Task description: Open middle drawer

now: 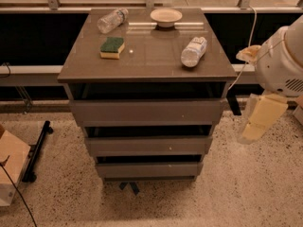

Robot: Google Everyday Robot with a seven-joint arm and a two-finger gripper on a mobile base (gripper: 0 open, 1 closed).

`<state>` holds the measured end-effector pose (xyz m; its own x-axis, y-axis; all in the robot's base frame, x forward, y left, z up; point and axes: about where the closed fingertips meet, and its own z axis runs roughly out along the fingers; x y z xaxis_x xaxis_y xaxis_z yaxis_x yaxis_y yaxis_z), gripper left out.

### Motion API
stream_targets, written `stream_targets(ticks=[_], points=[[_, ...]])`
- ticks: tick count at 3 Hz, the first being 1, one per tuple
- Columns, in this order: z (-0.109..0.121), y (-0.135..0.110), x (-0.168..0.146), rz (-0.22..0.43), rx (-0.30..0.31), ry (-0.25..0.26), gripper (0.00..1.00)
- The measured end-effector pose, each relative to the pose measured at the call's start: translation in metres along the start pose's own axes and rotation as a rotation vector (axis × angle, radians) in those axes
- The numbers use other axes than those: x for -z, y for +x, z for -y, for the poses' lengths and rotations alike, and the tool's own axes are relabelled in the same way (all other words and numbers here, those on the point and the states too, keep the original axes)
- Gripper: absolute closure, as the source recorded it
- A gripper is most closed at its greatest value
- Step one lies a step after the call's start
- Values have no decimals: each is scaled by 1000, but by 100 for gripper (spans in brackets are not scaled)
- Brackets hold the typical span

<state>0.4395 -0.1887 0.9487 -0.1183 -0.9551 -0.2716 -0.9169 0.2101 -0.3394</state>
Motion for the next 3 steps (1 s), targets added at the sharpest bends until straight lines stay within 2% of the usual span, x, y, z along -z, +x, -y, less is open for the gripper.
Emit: stream_targets(ticks=[2, 3], points=[[-4, 10, -51, 98, -2, -16, 0], [-3, 10, -56, 110, -1, -18, 0]])
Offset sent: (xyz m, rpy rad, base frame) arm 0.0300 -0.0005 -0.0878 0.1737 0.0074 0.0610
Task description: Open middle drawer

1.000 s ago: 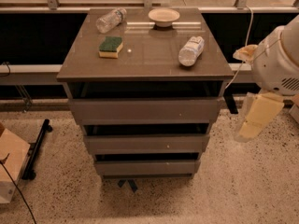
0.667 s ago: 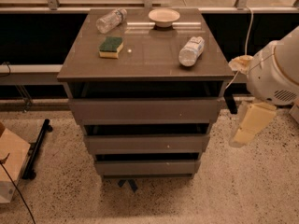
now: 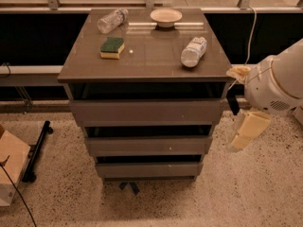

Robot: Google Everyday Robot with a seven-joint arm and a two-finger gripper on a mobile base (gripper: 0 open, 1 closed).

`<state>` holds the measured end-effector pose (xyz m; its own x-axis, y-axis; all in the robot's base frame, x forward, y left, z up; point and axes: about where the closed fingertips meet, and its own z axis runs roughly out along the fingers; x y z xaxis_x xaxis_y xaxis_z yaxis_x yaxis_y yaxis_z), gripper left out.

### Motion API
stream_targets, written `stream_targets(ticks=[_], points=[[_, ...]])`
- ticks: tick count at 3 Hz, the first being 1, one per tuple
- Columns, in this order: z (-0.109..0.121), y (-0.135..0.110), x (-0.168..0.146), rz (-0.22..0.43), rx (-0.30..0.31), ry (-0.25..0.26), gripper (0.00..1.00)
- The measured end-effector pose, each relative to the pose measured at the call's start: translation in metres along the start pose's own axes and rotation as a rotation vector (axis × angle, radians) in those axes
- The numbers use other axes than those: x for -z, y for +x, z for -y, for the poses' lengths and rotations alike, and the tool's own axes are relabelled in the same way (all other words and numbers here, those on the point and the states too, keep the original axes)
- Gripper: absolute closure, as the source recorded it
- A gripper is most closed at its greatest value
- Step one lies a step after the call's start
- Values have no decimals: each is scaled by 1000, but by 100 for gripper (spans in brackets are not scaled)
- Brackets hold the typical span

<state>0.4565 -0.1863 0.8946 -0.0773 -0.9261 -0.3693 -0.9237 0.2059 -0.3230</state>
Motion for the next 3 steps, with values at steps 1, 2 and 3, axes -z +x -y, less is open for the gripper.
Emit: stream_targets(ticks=[1, 2, 3], points=[[-5, -1, -8, -35, 5, -10, 0], [-12, -7, -26, -35, 13, -4, 0], [-14, -9, -49, -21, 29, 11, 0]])
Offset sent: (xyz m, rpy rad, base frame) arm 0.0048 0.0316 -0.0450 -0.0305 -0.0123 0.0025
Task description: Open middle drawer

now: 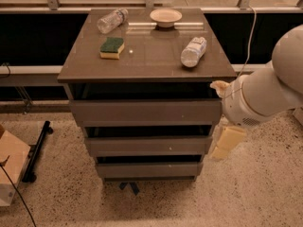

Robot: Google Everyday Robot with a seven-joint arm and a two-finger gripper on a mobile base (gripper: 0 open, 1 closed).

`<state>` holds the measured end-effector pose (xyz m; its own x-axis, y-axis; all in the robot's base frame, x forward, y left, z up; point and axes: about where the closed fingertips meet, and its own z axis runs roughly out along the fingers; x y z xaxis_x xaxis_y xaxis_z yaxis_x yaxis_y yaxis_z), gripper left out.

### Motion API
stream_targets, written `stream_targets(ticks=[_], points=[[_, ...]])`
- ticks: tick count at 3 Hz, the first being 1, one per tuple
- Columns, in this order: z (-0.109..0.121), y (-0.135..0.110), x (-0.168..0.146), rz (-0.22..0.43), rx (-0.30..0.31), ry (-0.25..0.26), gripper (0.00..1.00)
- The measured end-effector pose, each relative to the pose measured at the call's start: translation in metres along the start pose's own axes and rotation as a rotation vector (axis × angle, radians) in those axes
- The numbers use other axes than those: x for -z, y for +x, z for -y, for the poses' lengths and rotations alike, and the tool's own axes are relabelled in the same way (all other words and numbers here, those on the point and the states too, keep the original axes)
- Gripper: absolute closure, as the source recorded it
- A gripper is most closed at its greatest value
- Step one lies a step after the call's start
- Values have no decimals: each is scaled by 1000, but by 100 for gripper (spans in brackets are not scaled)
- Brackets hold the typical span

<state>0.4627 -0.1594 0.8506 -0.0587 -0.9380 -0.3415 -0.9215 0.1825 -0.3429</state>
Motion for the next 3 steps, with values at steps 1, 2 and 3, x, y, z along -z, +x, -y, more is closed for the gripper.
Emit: stream_targets(ticks=[1, 2, 3], points=[[-3, -2, -24, 20, 8, -8, 0], [-7, 2, -51, 33, -7, -30, 0], [-12, 13, -83, 44, -39, -74, 0]])
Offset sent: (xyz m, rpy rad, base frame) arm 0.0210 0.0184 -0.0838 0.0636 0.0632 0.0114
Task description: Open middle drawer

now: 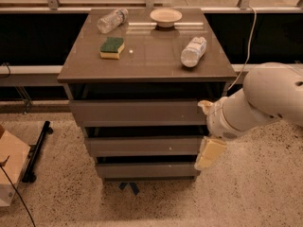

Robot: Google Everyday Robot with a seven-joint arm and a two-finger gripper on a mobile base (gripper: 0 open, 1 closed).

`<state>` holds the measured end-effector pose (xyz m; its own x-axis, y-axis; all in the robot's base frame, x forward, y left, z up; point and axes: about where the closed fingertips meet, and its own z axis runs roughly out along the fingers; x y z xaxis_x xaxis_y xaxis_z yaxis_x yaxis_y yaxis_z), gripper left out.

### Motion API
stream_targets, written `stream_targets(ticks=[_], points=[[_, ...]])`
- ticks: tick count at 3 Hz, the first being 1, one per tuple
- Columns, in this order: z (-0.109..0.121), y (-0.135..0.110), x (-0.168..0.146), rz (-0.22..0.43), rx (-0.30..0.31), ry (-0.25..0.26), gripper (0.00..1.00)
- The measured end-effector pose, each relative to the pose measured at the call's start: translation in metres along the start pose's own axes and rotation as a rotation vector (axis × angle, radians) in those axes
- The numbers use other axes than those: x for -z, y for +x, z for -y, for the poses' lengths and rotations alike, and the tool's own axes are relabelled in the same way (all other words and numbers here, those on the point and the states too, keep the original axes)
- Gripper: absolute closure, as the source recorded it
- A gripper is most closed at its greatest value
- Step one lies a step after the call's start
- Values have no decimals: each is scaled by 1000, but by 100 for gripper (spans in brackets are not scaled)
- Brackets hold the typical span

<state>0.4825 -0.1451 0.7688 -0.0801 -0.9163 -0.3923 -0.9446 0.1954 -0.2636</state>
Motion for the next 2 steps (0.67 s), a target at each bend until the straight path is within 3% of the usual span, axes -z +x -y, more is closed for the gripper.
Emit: stream_targets(ticks=[1, 2], points=[[1, 2, -5, 0, -9, -10, 0], [0, 0, -11, -7, 1, 22, 0]])
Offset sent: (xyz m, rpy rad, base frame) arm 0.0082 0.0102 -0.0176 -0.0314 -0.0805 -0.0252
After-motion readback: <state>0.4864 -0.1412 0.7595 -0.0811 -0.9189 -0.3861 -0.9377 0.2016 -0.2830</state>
